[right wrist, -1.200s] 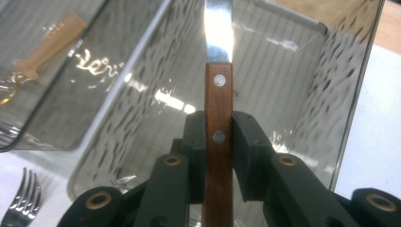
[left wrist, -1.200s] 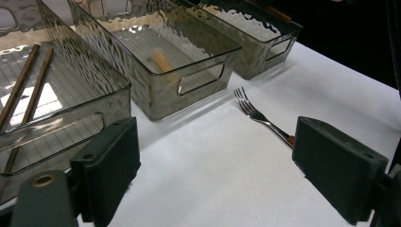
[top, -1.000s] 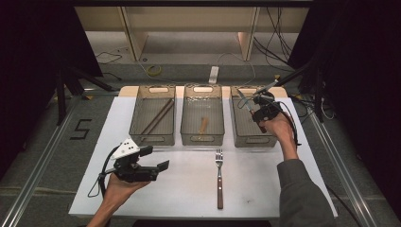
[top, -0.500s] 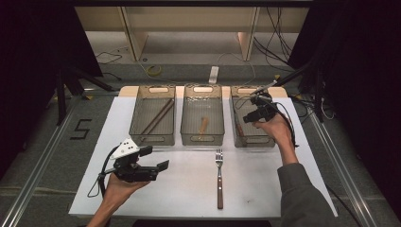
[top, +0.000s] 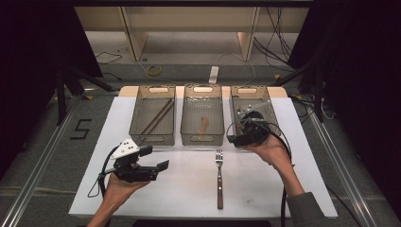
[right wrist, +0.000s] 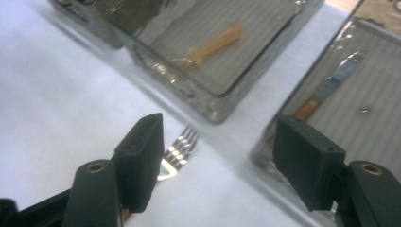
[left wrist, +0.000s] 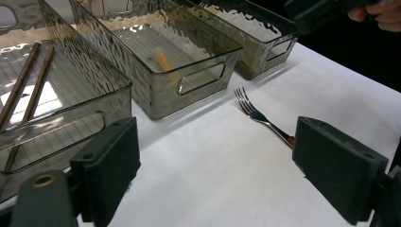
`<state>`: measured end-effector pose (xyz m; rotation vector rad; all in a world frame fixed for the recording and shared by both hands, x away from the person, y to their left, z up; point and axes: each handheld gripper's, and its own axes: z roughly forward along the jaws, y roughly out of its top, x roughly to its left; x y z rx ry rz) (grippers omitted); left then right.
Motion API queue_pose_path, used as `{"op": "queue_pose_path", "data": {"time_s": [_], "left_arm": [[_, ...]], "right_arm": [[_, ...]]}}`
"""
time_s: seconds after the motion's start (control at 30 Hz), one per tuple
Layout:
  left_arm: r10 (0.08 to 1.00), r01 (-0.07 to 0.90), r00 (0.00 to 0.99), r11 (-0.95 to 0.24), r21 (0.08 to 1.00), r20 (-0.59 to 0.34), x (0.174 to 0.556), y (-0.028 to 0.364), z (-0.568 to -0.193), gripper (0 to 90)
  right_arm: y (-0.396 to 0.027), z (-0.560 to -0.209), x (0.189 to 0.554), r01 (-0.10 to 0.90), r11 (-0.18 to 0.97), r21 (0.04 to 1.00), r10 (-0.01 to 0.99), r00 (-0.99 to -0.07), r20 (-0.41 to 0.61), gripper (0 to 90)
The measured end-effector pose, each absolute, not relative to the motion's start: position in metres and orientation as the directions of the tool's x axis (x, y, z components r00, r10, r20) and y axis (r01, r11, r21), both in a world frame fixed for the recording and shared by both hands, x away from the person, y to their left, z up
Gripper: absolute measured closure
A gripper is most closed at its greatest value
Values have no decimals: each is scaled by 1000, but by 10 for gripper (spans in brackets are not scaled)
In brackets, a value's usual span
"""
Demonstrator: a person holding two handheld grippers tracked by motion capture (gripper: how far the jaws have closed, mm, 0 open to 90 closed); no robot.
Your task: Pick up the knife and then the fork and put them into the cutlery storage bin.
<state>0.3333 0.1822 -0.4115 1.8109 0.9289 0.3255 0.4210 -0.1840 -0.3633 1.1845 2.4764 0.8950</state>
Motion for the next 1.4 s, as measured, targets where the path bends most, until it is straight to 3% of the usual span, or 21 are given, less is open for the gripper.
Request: {"op": "queue_pose_path", "data": {"time_s": [0.73, 1.2, 1.4], "left_arm": [[719, 438, 669, -177, 882, -188, 333, 183, -410, 150], [720, 436, 669, -178, 882, -186, 332, 182, -411, 150], [718, 436, 672, -190, 880, -178, 332, 182, -411, 150]], "right_arm": [[-157, -402, 368, 552, 540, 635, 635, -763, 122, 368], [-146, -426, 345, 505, 642, 577, 545, -830, 120, 785], [-137, -443, 335, 488, 712, 505, 506, -855, 114, 900]]}}
